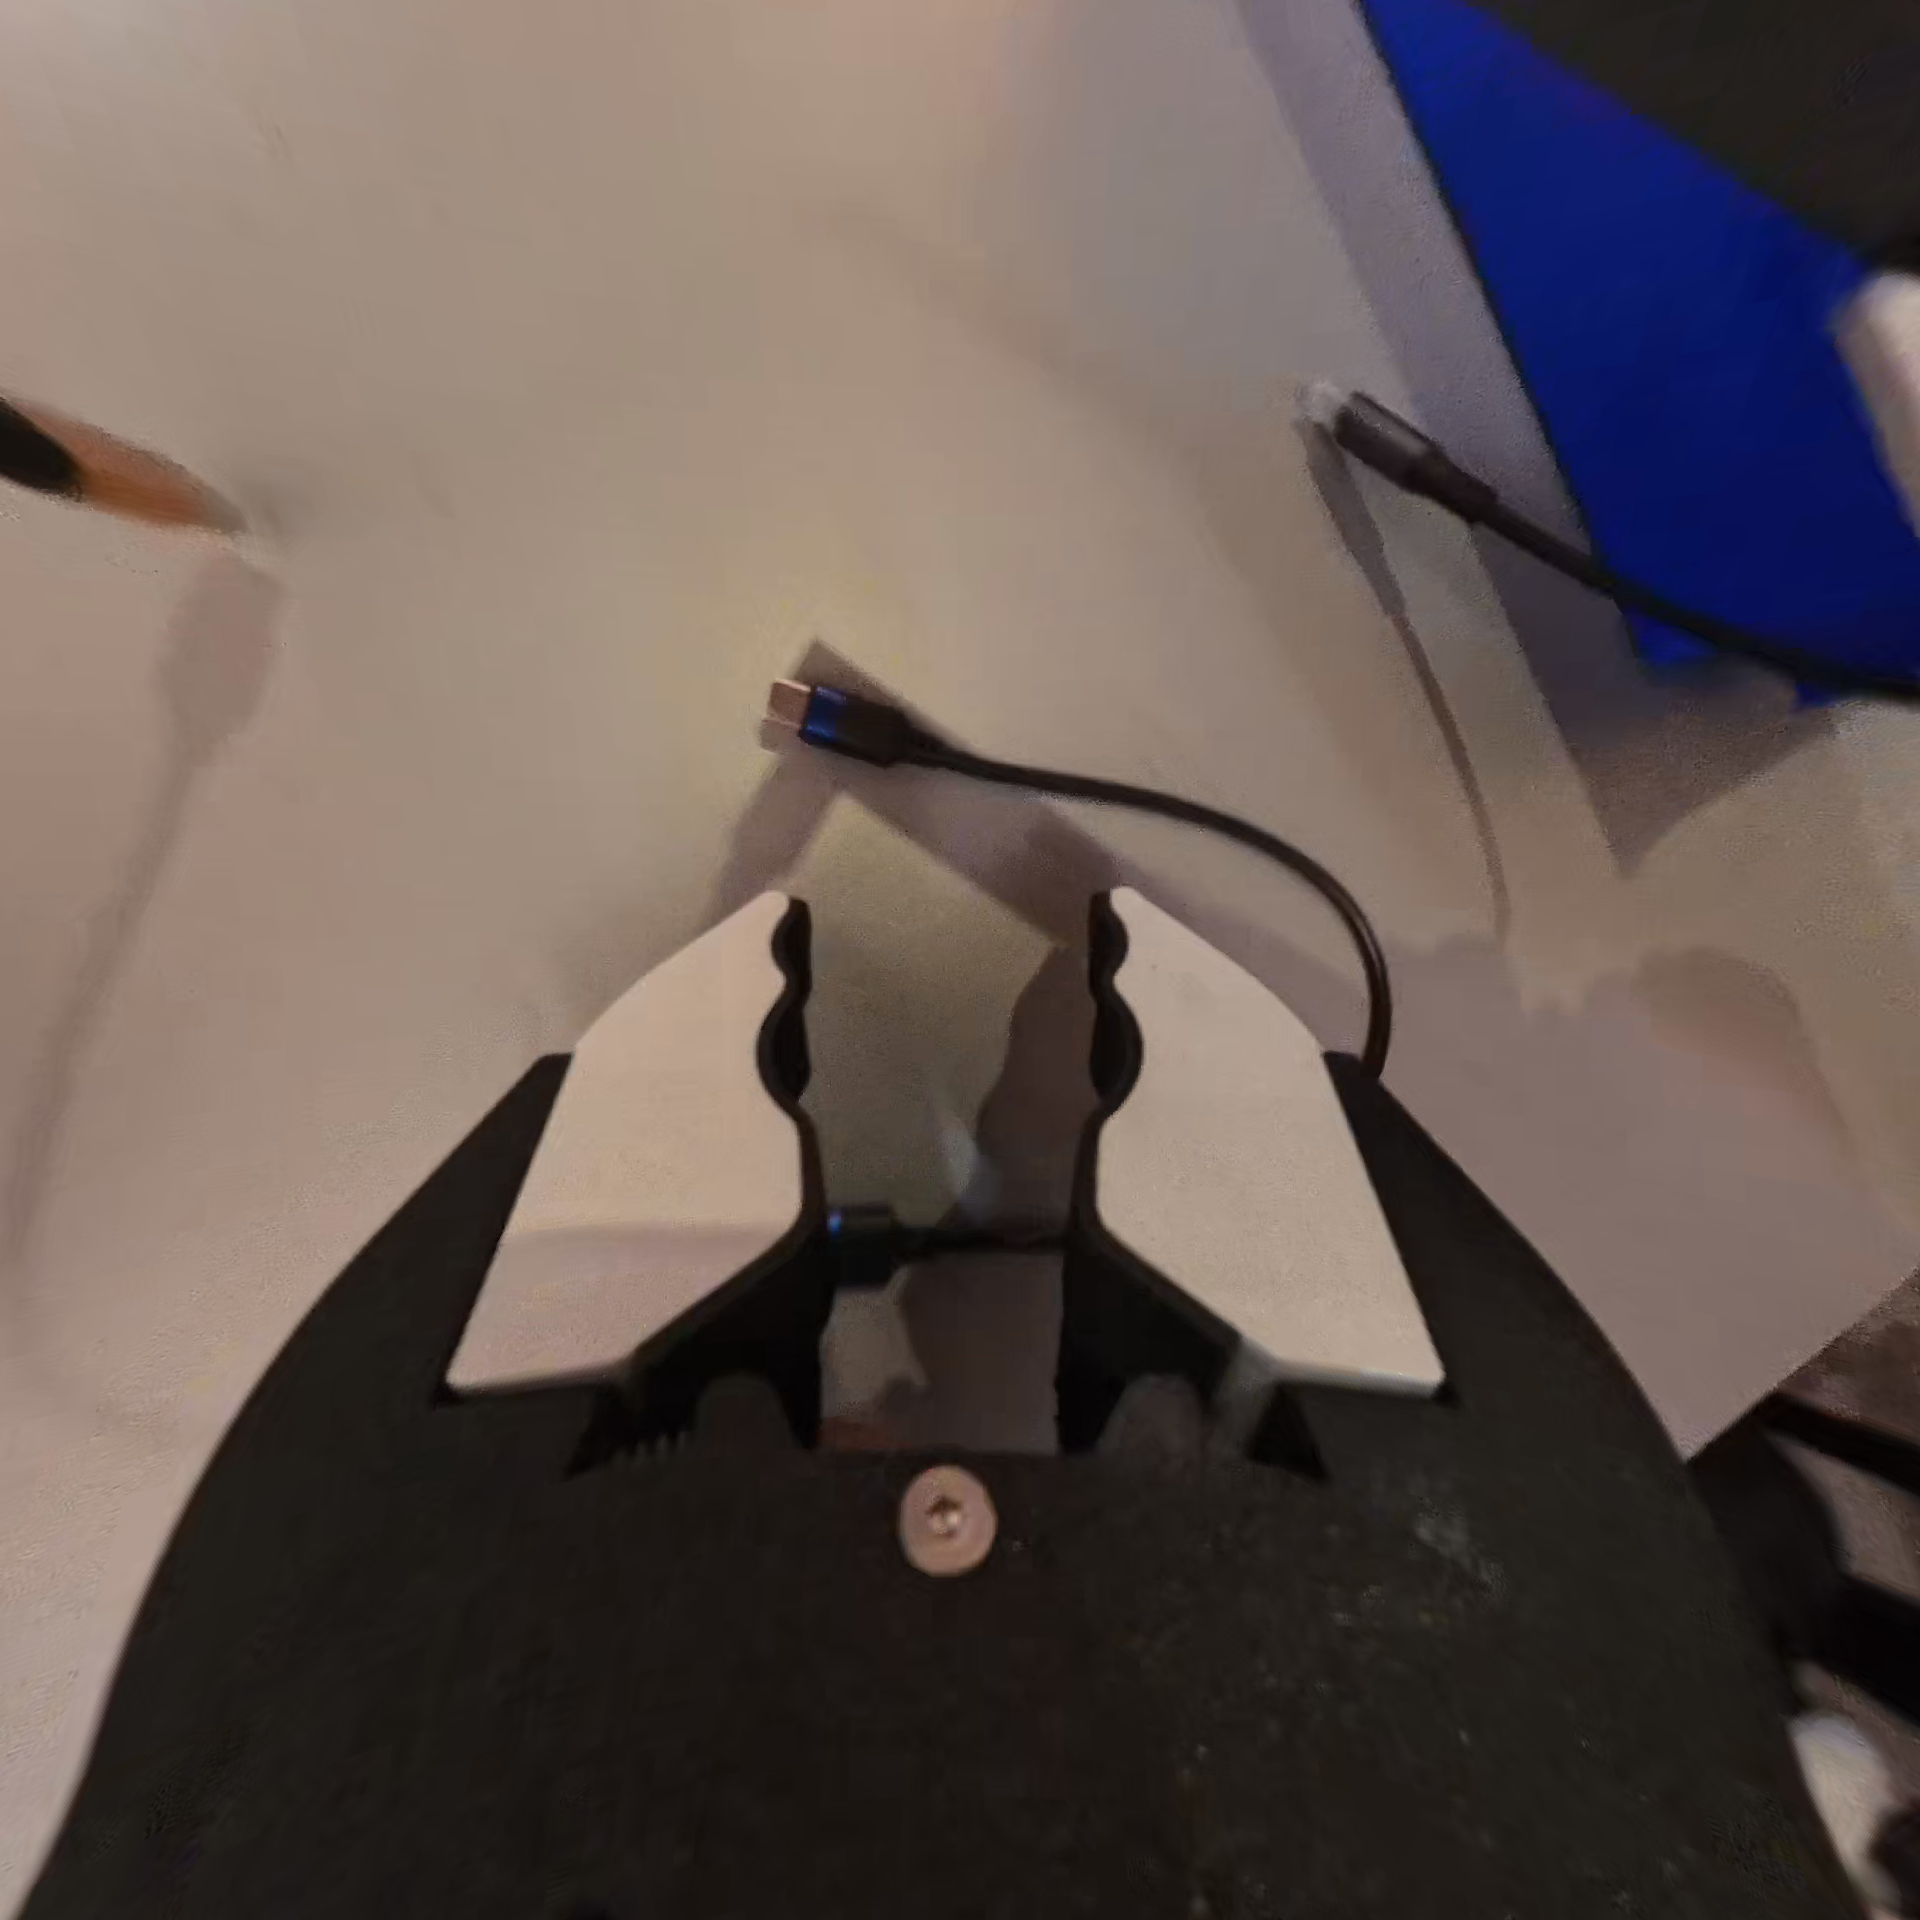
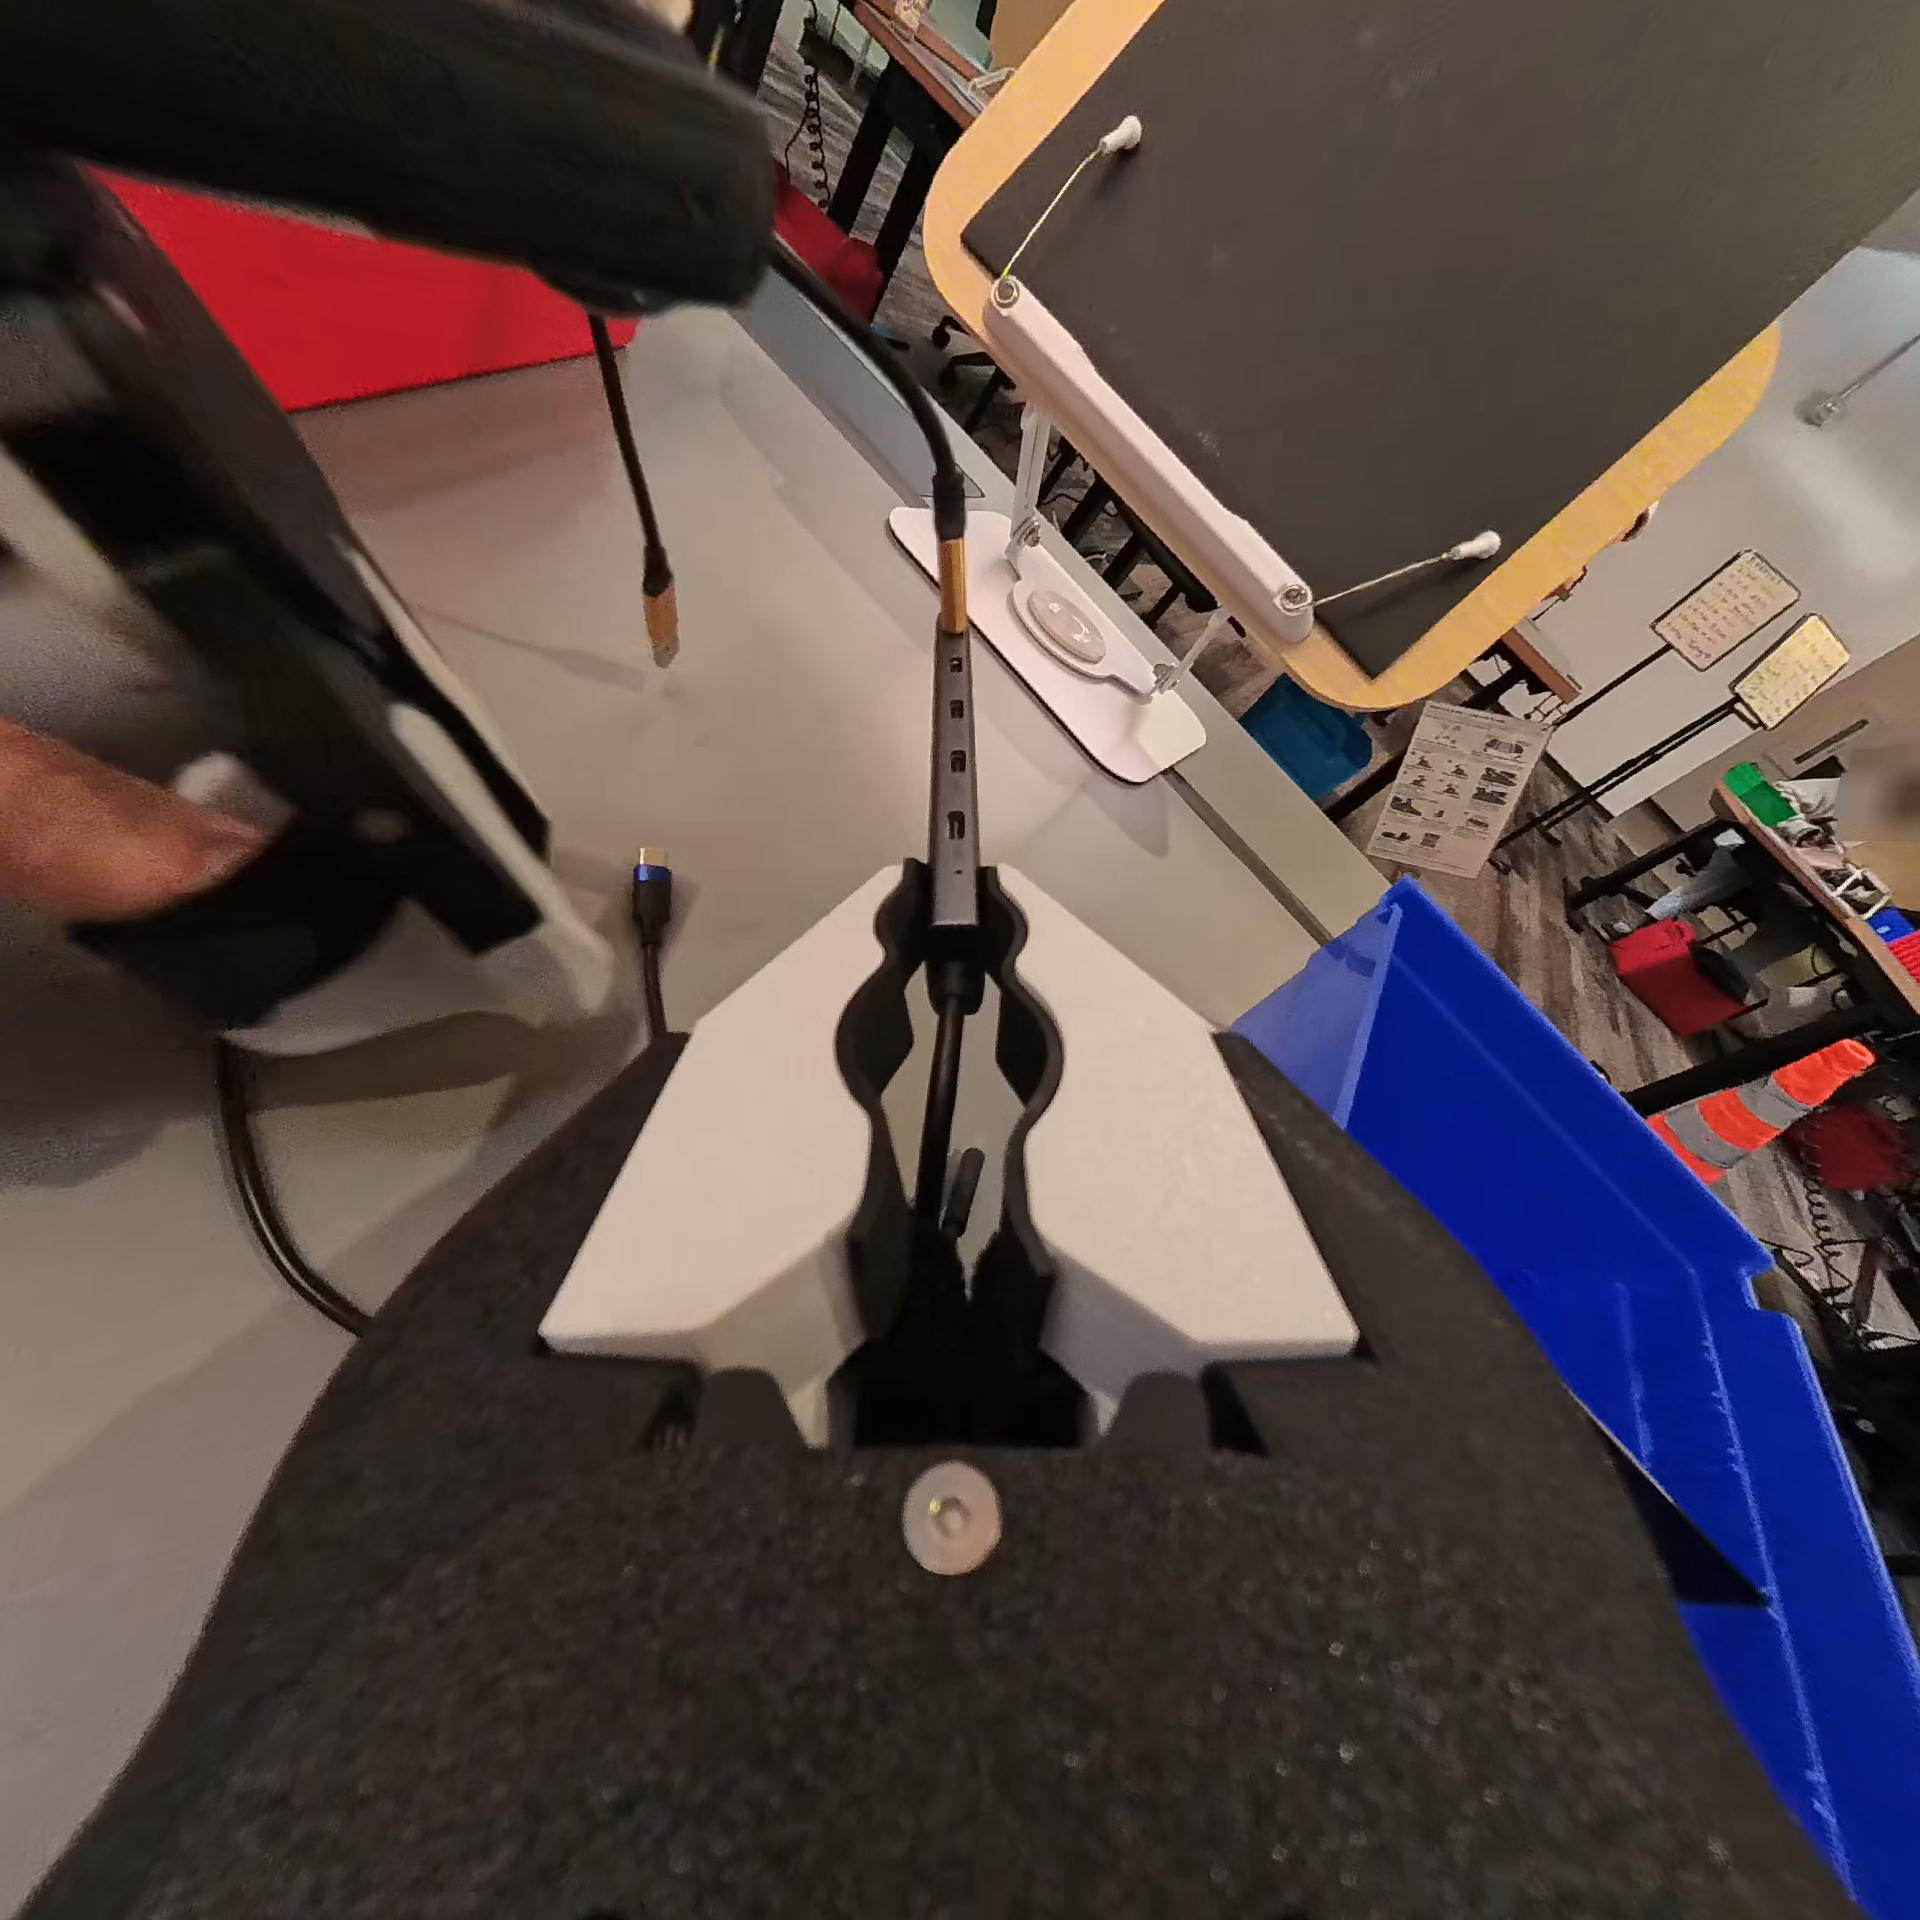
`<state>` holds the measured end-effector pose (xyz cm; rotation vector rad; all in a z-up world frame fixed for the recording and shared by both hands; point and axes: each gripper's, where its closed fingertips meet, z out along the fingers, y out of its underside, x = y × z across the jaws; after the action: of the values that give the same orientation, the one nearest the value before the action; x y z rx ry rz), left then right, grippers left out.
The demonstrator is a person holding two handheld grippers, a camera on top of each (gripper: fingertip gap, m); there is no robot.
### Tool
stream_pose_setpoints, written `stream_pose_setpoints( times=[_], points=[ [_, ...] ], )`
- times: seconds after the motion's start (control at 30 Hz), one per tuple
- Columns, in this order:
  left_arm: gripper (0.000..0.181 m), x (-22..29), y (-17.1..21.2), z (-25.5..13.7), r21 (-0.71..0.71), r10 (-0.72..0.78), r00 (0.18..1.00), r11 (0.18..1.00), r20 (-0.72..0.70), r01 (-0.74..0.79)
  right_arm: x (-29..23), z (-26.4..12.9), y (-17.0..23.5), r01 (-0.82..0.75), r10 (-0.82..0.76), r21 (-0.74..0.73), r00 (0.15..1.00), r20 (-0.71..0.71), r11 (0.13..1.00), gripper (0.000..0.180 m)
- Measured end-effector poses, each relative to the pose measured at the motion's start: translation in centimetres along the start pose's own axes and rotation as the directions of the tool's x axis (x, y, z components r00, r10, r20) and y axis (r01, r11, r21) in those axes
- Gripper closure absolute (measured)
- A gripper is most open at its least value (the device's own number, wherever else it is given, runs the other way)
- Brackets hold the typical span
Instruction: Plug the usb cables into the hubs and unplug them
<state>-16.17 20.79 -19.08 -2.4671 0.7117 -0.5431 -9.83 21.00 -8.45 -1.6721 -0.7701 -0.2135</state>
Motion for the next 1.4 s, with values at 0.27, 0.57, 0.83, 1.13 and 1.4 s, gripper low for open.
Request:
stream_pose_setpoints(
  times=[0.27, 0.57, 0.83, 1.13, 1.4],
  points=[
    [0.143, 1.0, -3.3, 3.2, 0.033, 0.057, 0.998, 0.998, 0.001, -0.057, 0.6, -0.5, 0.3, -0.021, 0.021, -0.001, 1.000, -0.011, 1.000, 0.171],
    [0.170, 4.2, -0.7, 2.5, -0.028, 0.630, 0.750, 0.762, -0.201, -0.647, 1.9, -0.8, 0.5, -0.070, 0.070, 0.004, 0.997, -0.025, 0.998, 0.171],
    [0.172, 2.6, 3.6, -2.4, 0.001, 0.677, 0.647, 0.691, -0.350, -0.723, 1.9, -0.7, 0.6, -0.075, 0.075, -0.002, 0.997, -0.019, 0.997, 0.171],
    [0.150, 0.8, 6.8, -4.0, 0.058, 0.634, 0.749, 0.769, -0.192, -0.636, 1.1, -0.4, 0.6, -0.053, 0.053, -0.005, 0.999, -0.003, 0.999, 0.171],
    [0.177, 1.3, 6.4, -3.2, 0.105, 0.660, 0.736, 0.751, -0.150, -0.652, -0.1, -0.2, 0.3, 0.028, -0.028, 0.002, 1.000, 0.011, 1.000, 0.171]
  ],
)
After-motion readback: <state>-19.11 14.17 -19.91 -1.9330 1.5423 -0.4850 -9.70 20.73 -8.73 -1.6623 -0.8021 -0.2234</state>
